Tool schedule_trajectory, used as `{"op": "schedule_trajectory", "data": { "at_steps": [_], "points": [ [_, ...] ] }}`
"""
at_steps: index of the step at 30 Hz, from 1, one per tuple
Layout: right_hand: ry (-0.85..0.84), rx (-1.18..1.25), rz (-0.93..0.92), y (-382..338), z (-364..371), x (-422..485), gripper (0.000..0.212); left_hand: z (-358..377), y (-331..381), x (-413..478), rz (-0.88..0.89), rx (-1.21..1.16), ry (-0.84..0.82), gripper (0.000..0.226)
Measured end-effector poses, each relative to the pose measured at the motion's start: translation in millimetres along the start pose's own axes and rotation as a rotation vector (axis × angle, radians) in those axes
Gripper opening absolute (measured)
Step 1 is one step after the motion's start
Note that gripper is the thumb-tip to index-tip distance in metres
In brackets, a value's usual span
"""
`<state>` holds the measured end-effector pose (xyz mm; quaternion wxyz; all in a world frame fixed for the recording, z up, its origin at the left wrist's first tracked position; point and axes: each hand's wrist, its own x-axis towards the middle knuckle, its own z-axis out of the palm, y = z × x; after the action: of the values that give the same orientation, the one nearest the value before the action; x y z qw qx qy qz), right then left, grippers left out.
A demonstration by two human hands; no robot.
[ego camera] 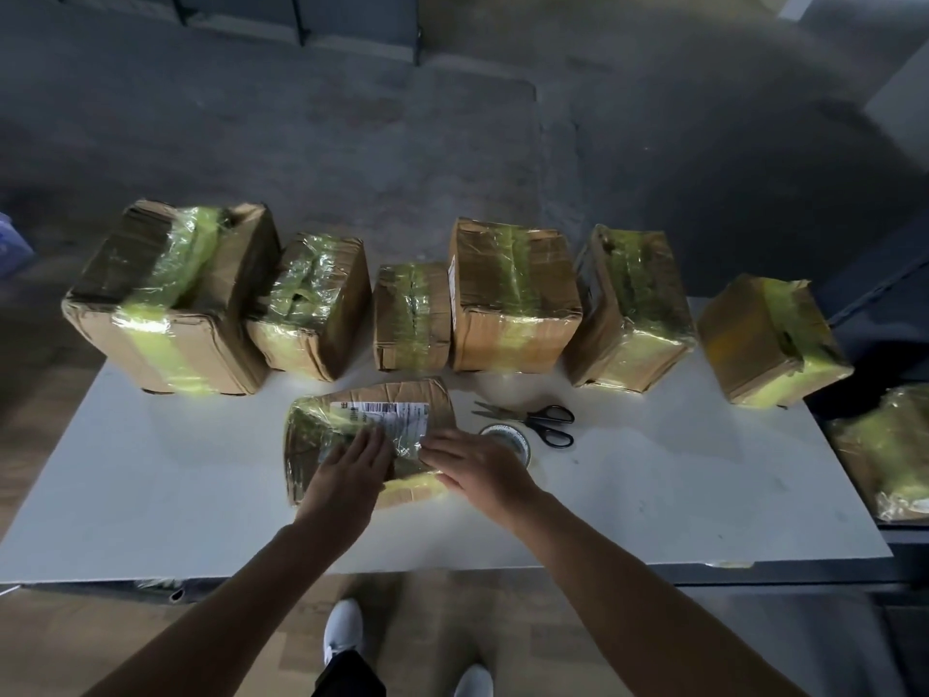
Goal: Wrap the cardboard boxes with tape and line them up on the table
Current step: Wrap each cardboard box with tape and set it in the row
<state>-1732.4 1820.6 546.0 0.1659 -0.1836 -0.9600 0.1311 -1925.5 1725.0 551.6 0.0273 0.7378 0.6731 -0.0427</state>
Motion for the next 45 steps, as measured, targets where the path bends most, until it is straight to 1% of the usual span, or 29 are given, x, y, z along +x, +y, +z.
{"op": "schedule_trajectory", "data": {
  "at_steps": [2, 5, 7, 8, 10, 11, 12, 14, 15, 17, 19, 20, 21, 22, 23, 24, 25, 26, 27, 29, 31, 34, 36, 38, 41, 43, 45],
  "points": [
    [-0.008, 0.033, 0.019, -0.1, -0.8, 0.9, 0.041, 0.0, -1.3, -2.9, 0.001, -0.072, 0.012, 0.059],
    [0.046, 0.142, 0.115, 0.6, -12.4, 6.1, 0.035, -14.9, -2.6, -5.1, -0.066, -0.285, 0.09, 0.035],
    [0.146, 0.199, 0.175, 2.7, -19.8, 12.7, 0.032, -33.1, -6.3, 0.6, -0.116, -0.398, 0.139, 0.017],
    [0.214, 0.24, 0.226, 2.6, -22.4, 17.1, 0.032, -40.6, -7.6, 4.9, -0.159, -0.429, 0.143, 0.012],
    [0.315, 0.342, 0.397, -1.2, -27.4, 28.6, 0.039, -51.1, -9.1, 13.7, -0.271, -0.537, 0.116, 0.012],
    [0.314, 0.387, 0.49, -3.5, -29.4, 34.7, 0.042, -53.8, -9.4, 17.4, -0.319, -0.616, 0.098, 0.016],
    [0.276, 0.415, 0.569, -5.2, -29.9, 39.4, 0.046, -54.9, -9.7, 19.2, -0.354, -0.689, 0.085, 0.019],
    [0.178, 0.461, 0.687, -5.1, -29.9, 42.1, 0.052, -53.4, -13.4, 20.8, -0.413, -0.802, 0.083, 0.017],
    [0.145, 0.503, 0.734, -3.4, -29.9, 41.6, 0.052, -51.5, -16.9, 20.9, -0.45, -0.859, 0.096, 0.014],
    [0.124, 0.54, 0.784, 0.2, -29.6, 40.4, 0.045, -48.6, -24.0, 22.9, -0.5, -0.926, 0.107, 0.012],
    [0.135, 0.484, 0.796, -0.2, -28.8, 43.6, 0.037, -46.0, -30.1, 25.2, -0.51, -0.961, 0.07, 0.01],
    [0.139, 0.447, 0.8, -2.4, -27.6, 46.5, 0.035, -46.4, -33.6, 26.7, -0.523, -1.02, 0.035, 0.012],
    [0.135, 0.406, 0.798, -5.5, -25.1, 49.3, 0.033, -48.1, -36.6, 27.8, -0.536, -1.095, -0.019, 0.023],
    [0.129, 0.362, 0.788, -9.6, -21.3, 51.8, 0.032, -49.9, -38.8, 29.0, -0.534, -1.122, -0.084, 0.036],
    [0.128, 0.33, 0.777, -14.4, -17.4, 54.2, 0.032, -51.3, -40.2, 30.8, -0.504, -1.055, -0.133, 0.043],
    [0.14, 0.324, 0.766, -19.0, -14.1, 56.5, 0.032, -51.4, -40.8, 33.5, -0.477, -0.933, -0.144, 0.045],
    [0.161, 0.341, 0.755, -22.3, -12.3, 58.6, 0.033, -50.6, -41.4, 35.5, -0.475, -0.824, -0.124, 0.044],
    [0.18, 0.381, 0.749, -23.9, -12.3, 60.8, 0.036, -49.7, -42.0, 37.5, -0.498, -0.77, -0.081, 0.044],
    [0.182, 0.448, 0.76, -24.0, -14.3, 62.8, 0.04, -49.1, -43.2, 38.3, -0.529, -0.782, -0.041, 0.043],
    [0.15, 0.627, 0.792, -19.1, -20.6, 65.6, 0.045, -45.8, -48.0, 38.7, -0.588, -0.908, 0.024, 0.04],
    [0.134, 0.715, 0.748, -14.3, -26.8, 66.2, 0.045, -42.9, -51.7, 38.4, -0.628, -1.023, 0.074, 0.035],
    [0.192, 0.649, 0.702, -11.0, -31.6, 73.4, 0.046, -40.9, -53.6, 43.1, -0.672, -1.148, 0.14, 0.033],
    [0.256, 0.613, 0.702, -13.0, -35.3, 82.6, 0.044, -46.2, -53.3, 47.5, -0.718, -1.324, 0.167, 0.031],
    [0.34, 0.664, 0.707, -18.6, -40.5, 92.9, 0.041, -54.1, -52.4, 51.6, -0.77, -1.526, 0.169, 0.027],
    [0.463, 0.637, 0.613, -28.0, -49.1, 107.1, 0.044, -67.0, -47.0, 57.3, -0.799, -1.725, 0.138, 0.024],
    [0.476, 0.604, 0.568, -32.7, -53.3, 113.6, 0.044, -72.0, -43.1, 60.7, -0.823, -1.827, 0.139, 0.022],
    [0.415, 0.603, 0.566, -35.9, -55.8, 112.6, 0.045, -72.2, -43.6, 63.6, -0.885, -1.913, 0.186, 0.02]
  ]
}}
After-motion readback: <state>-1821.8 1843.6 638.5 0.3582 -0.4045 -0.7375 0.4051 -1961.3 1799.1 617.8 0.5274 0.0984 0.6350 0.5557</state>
